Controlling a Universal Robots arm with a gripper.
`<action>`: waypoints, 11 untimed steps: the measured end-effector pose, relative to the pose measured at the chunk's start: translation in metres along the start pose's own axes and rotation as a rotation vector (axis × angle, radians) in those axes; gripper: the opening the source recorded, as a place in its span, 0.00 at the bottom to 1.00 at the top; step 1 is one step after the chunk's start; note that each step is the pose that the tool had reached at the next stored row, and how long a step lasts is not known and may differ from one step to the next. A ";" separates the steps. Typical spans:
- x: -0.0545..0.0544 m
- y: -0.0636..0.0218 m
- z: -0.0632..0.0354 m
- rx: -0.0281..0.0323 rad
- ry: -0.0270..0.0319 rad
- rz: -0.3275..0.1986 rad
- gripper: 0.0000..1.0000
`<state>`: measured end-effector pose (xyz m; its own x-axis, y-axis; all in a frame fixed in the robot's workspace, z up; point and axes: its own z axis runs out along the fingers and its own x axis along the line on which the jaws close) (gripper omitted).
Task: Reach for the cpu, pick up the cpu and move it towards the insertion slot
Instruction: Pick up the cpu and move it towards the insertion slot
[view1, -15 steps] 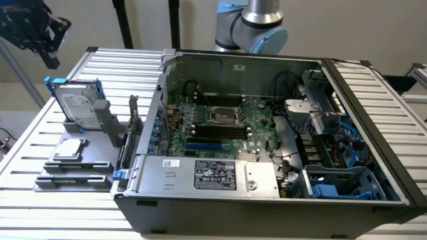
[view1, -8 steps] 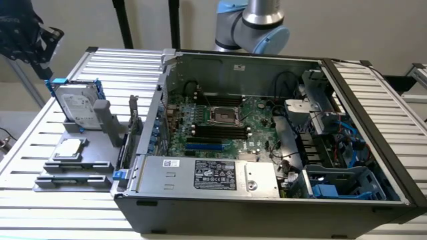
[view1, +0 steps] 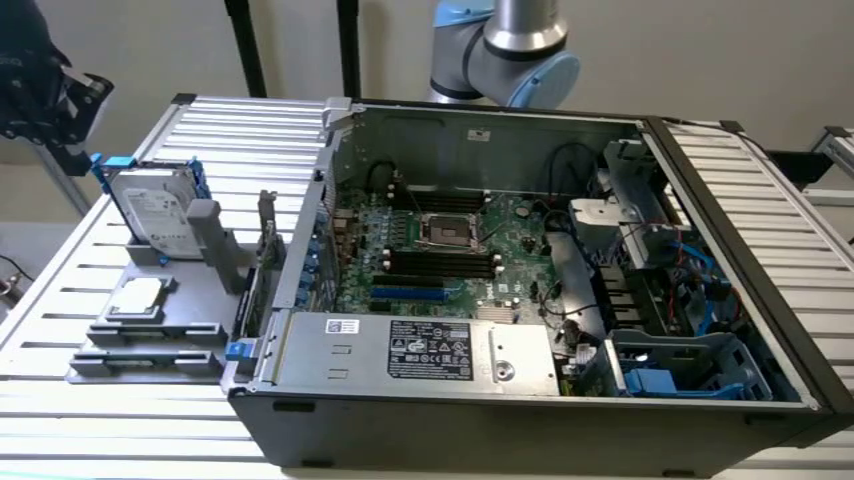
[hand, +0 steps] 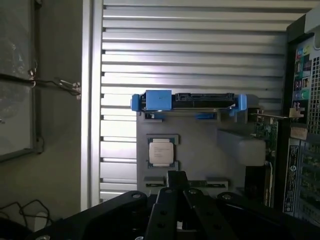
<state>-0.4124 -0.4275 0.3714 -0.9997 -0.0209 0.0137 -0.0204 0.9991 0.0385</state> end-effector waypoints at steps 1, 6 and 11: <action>0.004 0.0000 0.0019 0.0000 0.0001 -0.001 0.11; 0.010 0.0000 0.0074 0.0010 0.0007 -0.018 0.11; 0.011 0.0000 0.0080 0.0012 0.0012 -0.026 0.24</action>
<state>-0.4231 -0.4274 0.3635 -0.9988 -0.0472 0.0139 -0.0467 0.9982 0.0377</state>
